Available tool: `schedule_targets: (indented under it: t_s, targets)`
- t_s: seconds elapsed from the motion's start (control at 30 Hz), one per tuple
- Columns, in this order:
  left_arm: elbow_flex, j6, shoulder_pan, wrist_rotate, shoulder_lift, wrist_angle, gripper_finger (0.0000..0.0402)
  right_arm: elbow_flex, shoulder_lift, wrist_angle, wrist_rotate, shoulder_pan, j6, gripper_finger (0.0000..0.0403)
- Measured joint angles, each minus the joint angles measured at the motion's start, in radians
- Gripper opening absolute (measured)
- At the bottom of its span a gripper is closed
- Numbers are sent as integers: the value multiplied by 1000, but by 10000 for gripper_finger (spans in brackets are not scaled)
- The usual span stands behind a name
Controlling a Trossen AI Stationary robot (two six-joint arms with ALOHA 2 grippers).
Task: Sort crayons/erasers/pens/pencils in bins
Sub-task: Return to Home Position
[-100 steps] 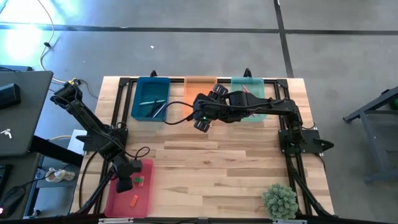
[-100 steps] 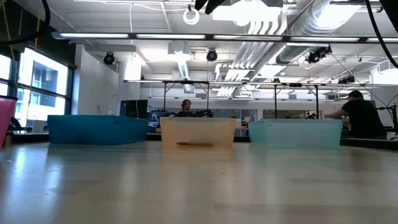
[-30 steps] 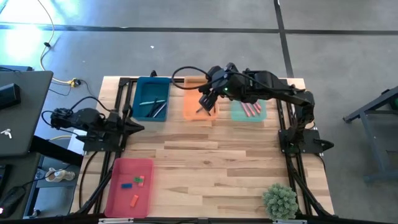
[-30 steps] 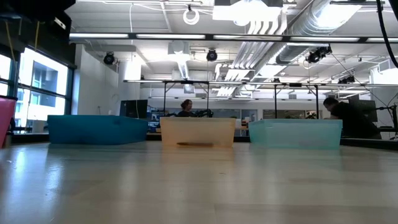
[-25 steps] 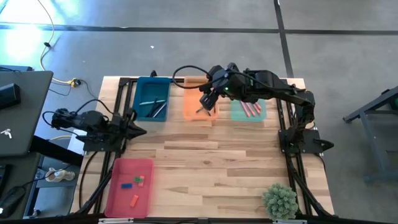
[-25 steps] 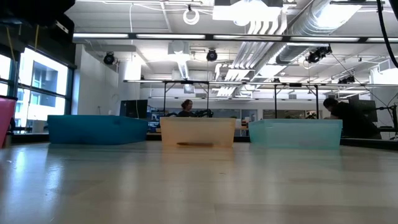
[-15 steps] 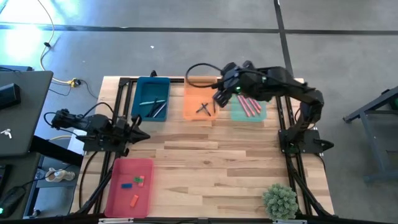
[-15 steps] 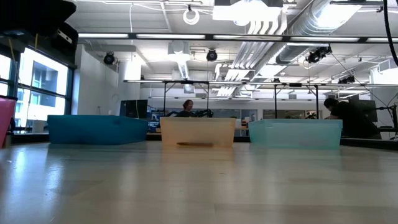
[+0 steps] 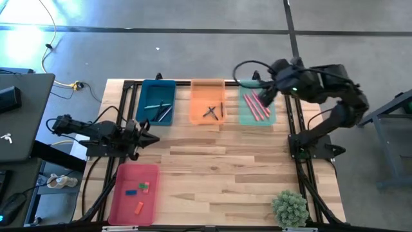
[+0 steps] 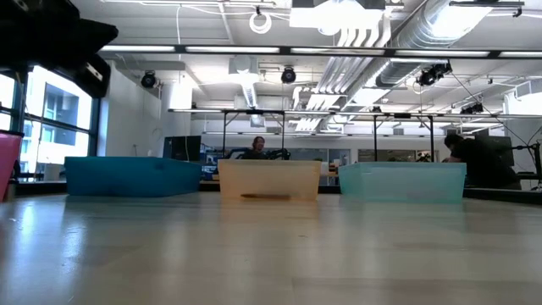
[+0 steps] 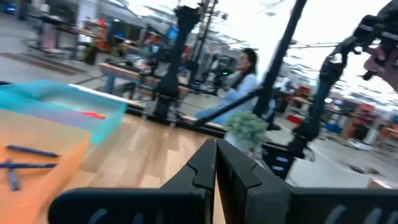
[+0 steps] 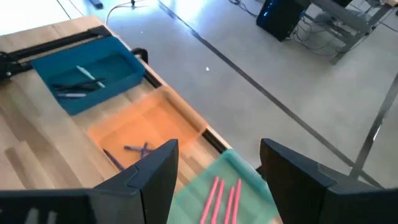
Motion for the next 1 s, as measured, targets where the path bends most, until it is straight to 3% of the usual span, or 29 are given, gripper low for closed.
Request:
schedule_targets:
  t_s: [0.4, 0.73, 1.0]
  targets:
    - [0, 1, 24, -14, 0, -13, 1, -637, -444, 314, -12, 3, 21, 220]
    - [0, 1, 24, -12, 0, -13, 0, -1098, -759, 626, -119, 3, 22, 220]
    - [0, 1, 24, -11, 0, -12, 0, -1396, -948, 878, -280, 3, 21, 220]
